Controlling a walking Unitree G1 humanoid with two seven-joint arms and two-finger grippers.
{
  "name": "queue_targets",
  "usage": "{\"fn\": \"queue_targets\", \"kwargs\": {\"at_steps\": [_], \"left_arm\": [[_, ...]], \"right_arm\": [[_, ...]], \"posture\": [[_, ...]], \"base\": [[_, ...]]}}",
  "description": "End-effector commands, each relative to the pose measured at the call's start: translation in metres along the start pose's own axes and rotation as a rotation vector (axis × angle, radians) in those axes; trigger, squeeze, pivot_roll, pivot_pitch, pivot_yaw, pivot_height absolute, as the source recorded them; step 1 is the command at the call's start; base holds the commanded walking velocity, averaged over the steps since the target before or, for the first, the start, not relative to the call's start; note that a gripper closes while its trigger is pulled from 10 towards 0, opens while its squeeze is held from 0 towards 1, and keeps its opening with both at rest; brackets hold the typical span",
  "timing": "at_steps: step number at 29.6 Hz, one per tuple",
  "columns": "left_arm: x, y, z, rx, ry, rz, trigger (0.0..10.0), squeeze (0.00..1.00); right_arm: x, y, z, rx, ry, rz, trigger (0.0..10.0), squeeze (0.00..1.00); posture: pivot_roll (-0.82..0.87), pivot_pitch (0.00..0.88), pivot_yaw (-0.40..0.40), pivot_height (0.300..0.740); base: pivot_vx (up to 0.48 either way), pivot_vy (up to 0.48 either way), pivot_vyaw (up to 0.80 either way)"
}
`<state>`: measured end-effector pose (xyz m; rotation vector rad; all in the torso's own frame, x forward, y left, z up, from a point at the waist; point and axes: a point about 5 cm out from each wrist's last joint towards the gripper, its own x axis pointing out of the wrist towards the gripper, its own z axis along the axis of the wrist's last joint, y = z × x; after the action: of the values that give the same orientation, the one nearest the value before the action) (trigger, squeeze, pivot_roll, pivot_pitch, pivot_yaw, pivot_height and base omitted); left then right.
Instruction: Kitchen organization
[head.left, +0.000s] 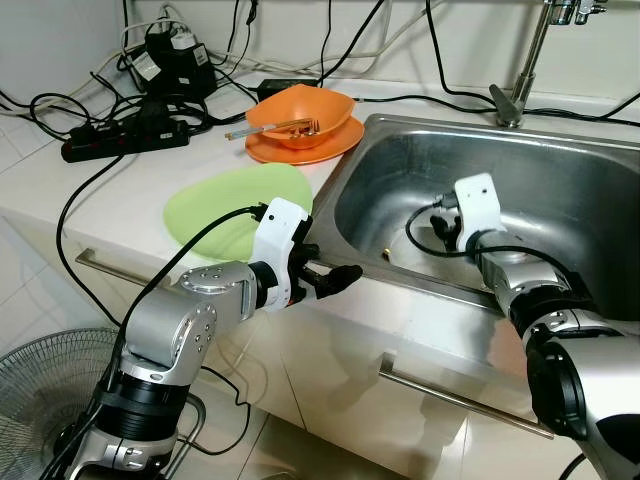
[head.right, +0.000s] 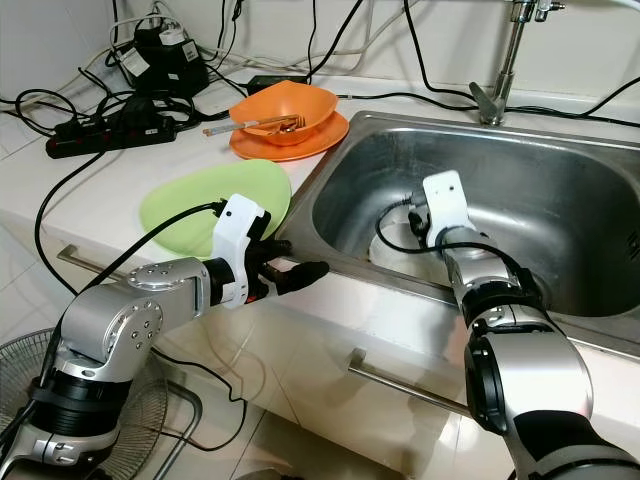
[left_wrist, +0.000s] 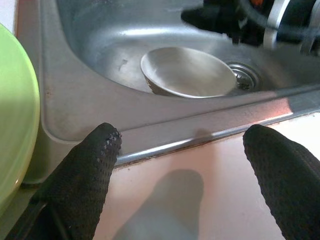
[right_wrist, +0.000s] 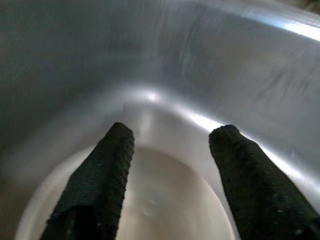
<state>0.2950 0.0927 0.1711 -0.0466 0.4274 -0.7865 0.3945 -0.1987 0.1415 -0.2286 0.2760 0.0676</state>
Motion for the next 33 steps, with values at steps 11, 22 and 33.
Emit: {"fn": "queue_targets", "kwargs": {"at_steps": [11,22,33], "left_arm": [[-0.004,0.01,0.016,0.072,-0.105,0.125,10.0,1.0],[-0.035,0.032,0.057,0.207,-0.49,0.573,10.0,1.0],[-0.067,0.094,-0.001,-0.242,-0.417,1.029,10.0,0.0]], "right_arm": [[0.0,-0.006,0.051,0.185,-0.251,0.039,10.0,0.04],[-0.004,0.033,0.067,0.317,-0.395,0.304,10.0,0.0],[-0.036,0.075,0.046,0.211,-0.389,0.71,10.0,0.0]], "posture": [[0.0,0.007,0.114,0.74],[0.0,0.004,0.107,0.74],[-0.02,0.006,0.112,0.74]], "base": [[0.0,0.0,0.0],[0.0,0.0,0.0],[0.0,0.0,0.0]]}}
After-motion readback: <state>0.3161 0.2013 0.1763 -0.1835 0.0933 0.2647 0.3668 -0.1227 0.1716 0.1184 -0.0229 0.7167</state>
